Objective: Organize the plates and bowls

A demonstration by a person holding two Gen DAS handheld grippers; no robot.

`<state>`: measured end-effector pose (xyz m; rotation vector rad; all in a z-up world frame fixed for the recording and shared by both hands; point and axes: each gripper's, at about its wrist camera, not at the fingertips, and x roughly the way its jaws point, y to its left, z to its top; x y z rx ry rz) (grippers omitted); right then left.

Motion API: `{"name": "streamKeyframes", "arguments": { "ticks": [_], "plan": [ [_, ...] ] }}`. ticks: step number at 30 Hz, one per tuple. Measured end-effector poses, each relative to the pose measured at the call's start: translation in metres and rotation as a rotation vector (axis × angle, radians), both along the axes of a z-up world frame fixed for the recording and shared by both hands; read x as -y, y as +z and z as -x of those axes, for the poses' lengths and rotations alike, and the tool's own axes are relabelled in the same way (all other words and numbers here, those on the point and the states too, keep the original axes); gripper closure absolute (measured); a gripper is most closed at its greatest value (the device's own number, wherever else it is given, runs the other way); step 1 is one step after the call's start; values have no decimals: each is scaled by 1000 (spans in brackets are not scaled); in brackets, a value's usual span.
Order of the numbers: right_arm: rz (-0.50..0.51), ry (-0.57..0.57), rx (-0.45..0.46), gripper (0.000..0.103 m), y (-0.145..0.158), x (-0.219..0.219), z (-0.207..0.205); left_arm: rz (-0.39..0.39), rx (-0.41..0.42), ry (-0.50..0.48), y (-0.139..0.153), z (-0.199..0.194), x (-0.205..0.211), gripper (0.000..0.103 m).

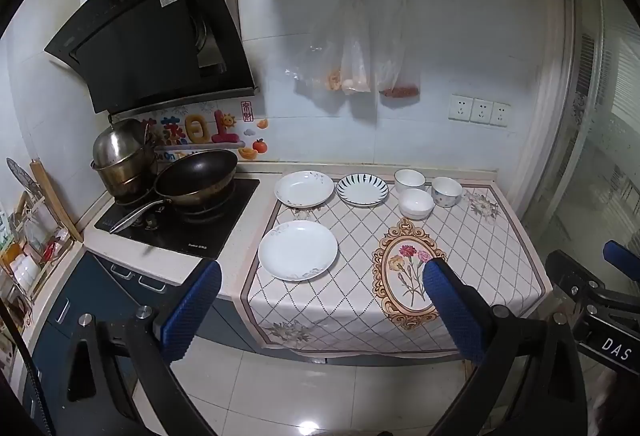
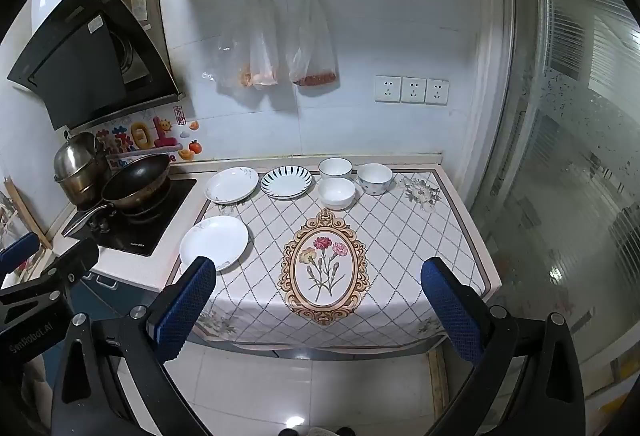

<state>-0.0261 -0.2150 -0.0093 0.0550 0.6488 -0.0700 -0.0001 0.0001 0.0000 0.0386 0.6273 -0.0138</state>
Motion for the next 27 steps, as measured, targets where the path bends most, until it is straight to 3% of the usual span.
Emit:
{"name": "streamKeyframes", "arguments": {
  "ticks": [27],
  "plan": [
    [-17, 3, -33, 0, -11, -1, -8, 3, -10, 9, -2, -4, -9, 0]
  ]
}}
